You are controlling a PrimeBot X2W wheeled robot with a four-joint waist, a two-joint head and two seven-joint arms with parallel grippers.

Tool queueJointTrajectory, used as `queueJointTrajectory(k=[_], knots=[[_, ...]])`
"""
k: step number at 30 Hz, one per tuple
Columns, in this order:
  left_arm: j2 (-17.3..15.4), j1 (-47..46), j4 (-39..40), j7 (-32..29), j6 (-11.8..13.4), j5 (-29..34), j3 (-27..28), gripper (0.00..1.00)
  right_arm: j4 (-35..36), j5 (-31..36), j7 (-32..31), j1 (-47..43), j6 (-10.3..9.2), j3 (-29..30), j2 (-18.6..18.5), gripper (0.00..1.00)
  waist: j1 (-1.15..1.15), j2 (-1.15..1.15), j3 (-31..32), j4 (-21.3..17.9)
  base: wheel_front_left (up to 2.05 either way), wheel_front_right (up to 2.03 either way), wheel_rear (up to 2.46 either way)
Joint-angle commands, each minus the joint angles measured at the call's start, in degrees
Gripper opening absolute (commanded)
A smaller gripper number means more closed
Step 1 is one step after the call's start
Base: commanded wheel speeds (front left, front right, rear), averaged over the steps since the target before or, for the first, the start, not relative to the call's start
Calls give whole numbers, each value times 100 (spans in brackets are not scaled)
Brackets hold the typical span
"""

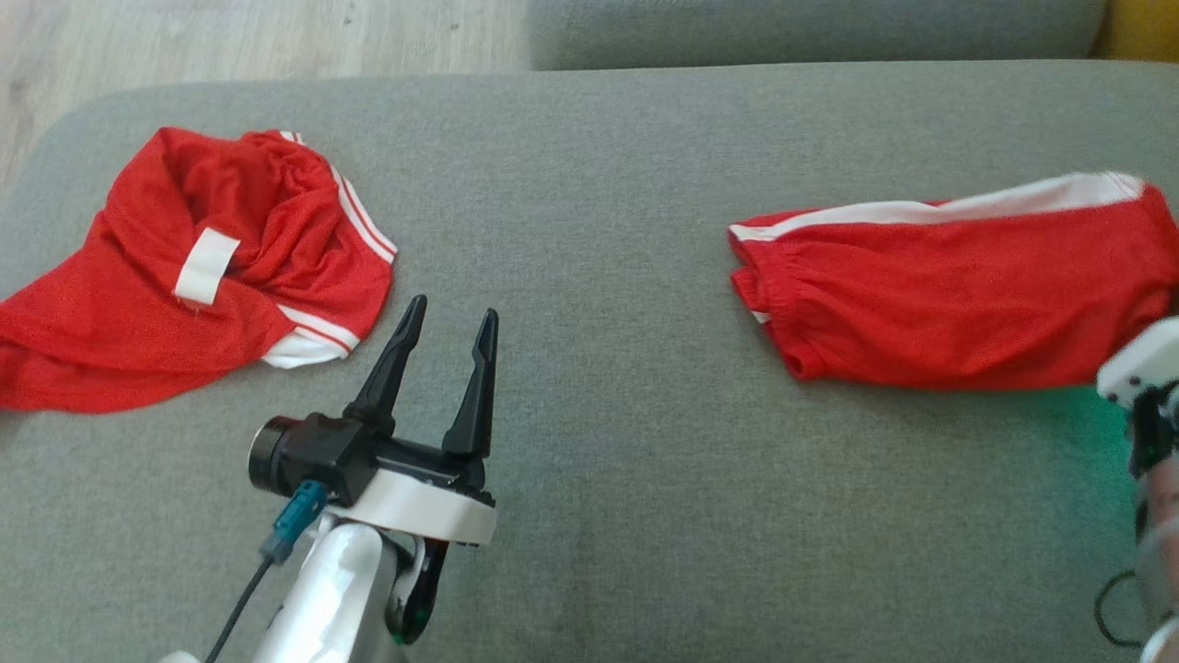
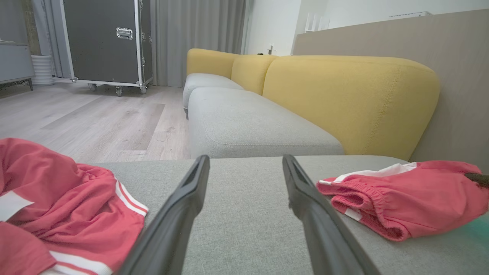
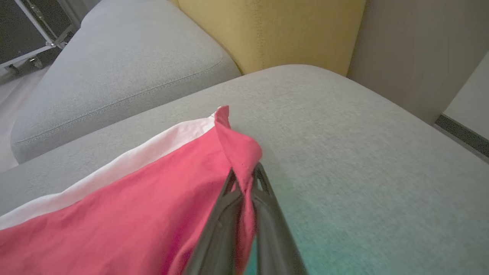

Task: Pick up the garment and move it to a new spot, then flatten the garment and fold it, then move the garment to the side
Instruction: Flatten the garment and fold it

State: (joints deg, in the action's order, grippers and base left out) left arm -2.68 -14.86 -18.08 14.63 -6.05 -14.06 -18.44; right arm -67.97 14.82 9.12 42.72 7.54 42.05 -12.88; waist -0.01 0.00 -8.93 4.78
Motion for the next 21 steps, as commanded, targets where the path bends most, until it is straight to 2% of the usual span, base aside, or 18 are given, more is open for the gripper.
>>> queueJointTrajectory(k=[1, 16, 21], knots=[[-22, -88, 202, 37, -12, 37, 221, 100, 196, -70, 102, 101, -5, -134, -92, 0, 1, 0, 35, -33, 0, 0, 0], [-21, 82, 200, 37, -57, 144, 306, 100, 478, -858, 434, -371, -5, -746, -96, 0, 1, 0, 181, 79, 0, 0, 0], [-21, 151, 163, 37, -65, 156, 337, 100, 762, -1109, 515, -356, -5, -1242, 115, 0, 1, 0, 307, 105, 0, 0, 0]])
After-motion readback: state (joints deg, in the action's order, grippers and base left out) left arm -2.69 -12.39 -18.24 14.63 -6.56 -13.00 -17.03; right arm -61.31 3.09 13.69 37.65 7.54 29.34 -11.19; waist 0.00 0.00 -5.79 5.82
